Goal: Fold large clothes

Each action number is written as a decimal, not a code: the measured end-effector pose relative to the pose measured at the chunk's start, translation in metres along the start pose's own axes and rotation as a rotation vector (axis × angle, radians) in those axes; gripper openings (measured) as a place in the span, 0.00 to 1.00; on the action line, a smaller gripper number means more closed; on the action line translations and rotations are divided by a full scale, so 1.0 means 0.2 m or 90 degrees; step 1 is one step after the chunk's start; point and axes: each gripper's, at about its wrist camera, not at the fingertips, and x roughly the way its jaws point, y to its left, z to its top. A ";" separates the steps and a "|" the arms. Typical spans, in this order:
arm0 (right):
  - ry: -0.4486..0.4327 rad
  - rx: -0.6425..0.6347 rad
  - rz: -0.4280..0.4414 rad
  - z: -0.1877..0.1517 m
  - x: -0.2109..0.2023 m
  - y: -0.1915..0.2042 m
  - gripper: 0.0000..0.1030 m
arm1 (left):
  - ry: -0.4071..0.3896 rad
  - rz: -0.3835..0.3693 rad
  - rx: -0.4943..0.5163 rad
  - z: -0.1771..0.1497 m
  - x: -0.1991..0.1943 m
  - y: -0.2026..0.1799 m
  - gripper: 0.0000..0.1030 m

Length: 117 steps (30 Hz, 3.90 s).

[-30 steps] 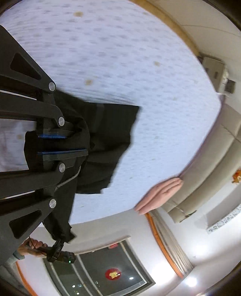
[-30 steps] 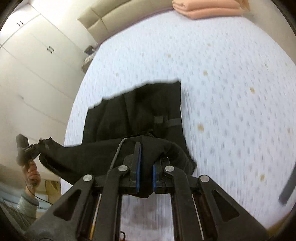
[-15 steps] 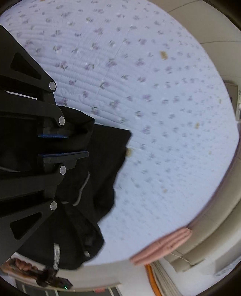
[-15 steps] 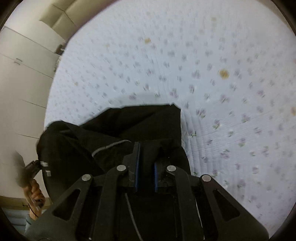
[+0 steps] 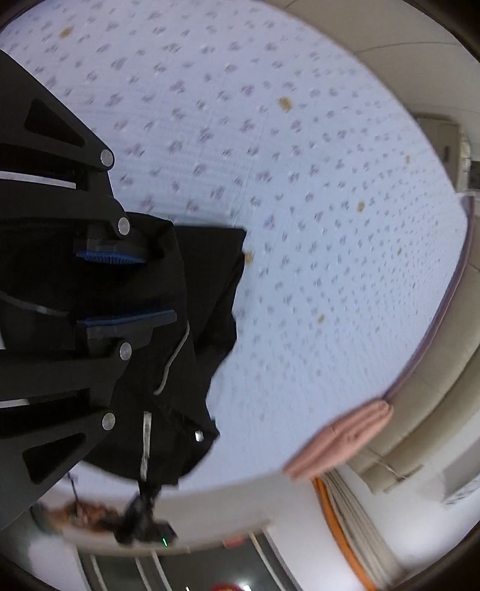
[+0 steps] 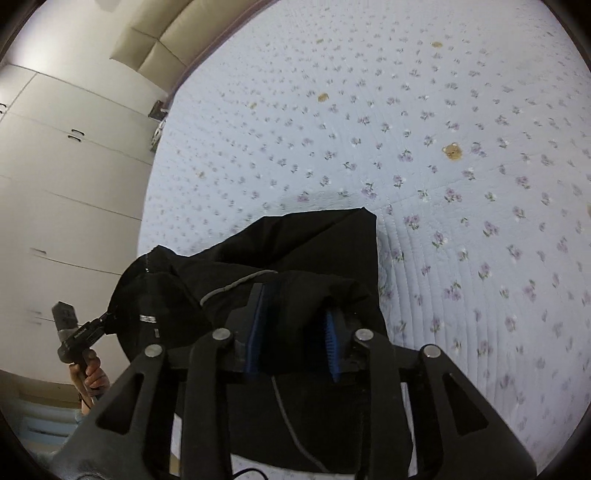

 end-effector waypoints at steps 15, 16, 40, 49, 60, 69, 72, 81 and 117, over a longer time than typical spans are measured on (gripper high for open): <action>-0.031 -0.206 -0.154 0.10 0.26 0.17 0.81 | -0.019 0.039 0.072 0.05 0.01 0.08 0.77; -0.023 -0.236 -0.168 0.11 0.31 0.19 0.81 | -0.008 0.047 0.076 0.07 0.08 0.11 0.77; -0.055 -0.319 -0.252 0.14 0.31 0.25 0.11 | 0.009 -0.046 0.127 0.16 0.41 -0.01 0.11; -0.150 -0.338 -0.346 0.39 0.30 0.40 0.06 | -0.086 -0.006 0.138 0.42 0.32 -0.14 0.11; 0.012 -0.283 -0.448 0.36 0.96 0.08 0.07 | 0.034 0.069 0.049 0.34 0.87 0.14 0.22; -0.026 -0.184 -0.332 0.38 0.56 0.07 0.40 | -0.025 0.039 -0.021 0.39 0.51 0.28 0.53; -0.049 -0.186 -0.317 0.27 0.40 0.12 0.42 | -0.044 0.054 -0.025 0.37 0.37 0.31 0.53; -0.039 -0.198 -0.223 -0.13 0.27 0.37 0.48 | -0.084 0.093 0.042 0.07 0.09 0.03 0.51; -0.022 -0.192 -0.123 -0.29 0.48 0.59 0.48 | -0.041 0.163 0.219 -0.72 0.38 -0.77 0.51</action>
